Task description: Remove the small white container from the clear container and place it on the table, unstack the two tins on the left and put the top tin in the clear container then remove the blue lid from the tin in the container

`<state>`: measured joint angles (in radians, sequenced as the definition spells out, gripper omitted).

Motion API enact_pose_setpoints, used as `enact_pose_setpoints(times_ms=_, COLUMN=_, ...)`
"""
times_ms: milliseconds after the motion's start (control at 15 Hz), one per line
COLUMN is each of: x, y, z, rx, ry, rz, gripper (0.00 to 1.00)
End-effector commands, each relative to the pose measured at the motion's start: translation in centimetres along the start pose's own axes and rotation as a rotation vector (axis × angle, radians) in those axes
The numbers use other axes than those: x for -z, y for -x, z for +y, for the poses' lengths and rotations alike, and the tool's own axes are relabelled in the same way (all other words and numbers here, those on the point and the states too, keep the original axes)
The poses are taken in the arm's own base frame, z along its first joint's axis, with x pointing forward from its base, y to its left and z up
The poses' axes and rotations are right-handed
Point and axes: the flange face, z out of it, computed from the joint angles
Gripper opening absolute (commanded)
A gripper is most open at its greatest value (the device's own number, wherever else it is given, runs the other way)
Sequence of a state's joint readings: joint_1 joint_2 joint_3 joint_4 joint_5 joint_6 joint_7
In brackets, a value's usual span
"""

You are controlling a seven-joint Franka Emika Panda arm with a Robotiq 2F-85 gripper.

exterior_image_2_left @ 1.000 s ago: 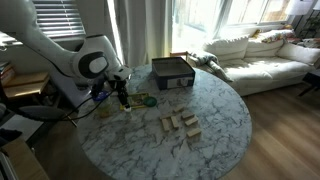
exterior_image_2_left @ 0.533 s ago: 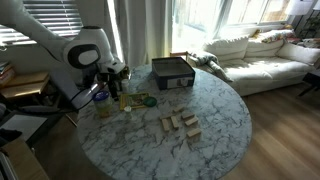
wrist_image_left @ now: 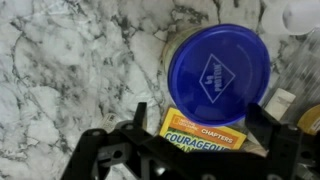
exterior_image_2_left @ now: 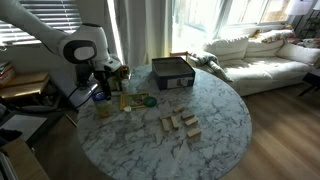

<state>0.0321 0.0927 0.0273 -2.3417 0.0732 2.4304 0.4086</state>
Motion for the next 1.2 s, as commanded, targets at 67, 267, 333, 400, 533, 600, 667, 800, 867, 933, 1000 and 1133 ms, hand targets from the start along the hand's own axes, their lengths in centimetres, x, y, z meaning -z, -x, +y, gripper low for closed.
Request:
enact_pose_setpoints(times_ms=67, x=0.1, y=0.6, z=-0.8, rx=0.028, ry=-0.020, rz=-0.036, gripper=1.00)
enact_pose_setpoints(times_ms=267, x=0.0, y=1.1, z=-1.4, rx=0.039, ry=-0.024, rz=-0.048, gripper=1.00)
enact_pose_setpoints(times_ms=333, x=0.0, y=1.3, z=-1.5, rx=0.042, ry=-0.023, rz=-0.054, gripper=1.00)
enact_pose_setpoints(times_ms=400, x=-0.1, y=1.5, z=-1.6, rx=0.045, ry=-0.019, rz=-0.062, gripper=1.00)
enact_pose_setpoints(times_ms=533, x=-0.3, y=1.9, z=-1.7, rx=0.052, ry=-0.003, rz=-0.085, gripper=1.00)
enact_pose_setpoints(times_ms=600, x=-0.4, y=2.1, z=-1.8, rx=0.055, ry=0.001, rz=-0.094, gripper=1.00)
enact_pose_setpoints(times_ms=667, x=-0.5, y=2.2, z=-1.9, rx=0.060, ry=0.003, rz=-0.102, gripper=1.00)
enact_pose_setpoints(times_ms=800, x=-0.6, y=2.4, z=-2.1, rx=0.063, ry=0.007, rz=-0.111, gripper=1.00)
enact_pose_setpoints(times_ms=867, x=-0.7, y=2.4, z=-2.2, rx=0.064, ry=0.008, rz=-0.111, gripper=1.00)
enact_pose_setpoints(times_ms=933, x=-0.7, y=2.4, z=-2.3, rx=0.066, ry=0.007, rz=-0.109, gripper=1.00)
enact_pose_setpoints(times_ms=1000, x=-0.8, y=2.4, z=-2.4, rx=0.067, ry=0.006, rz=-0.107, gripper=1.00)
enact_pose_setpoints(times_ms=1133, x=-0.9, y=2.5, z=-2.6, rx=0.072, ry=0.008, rz=-0.108, gripper=1.00)
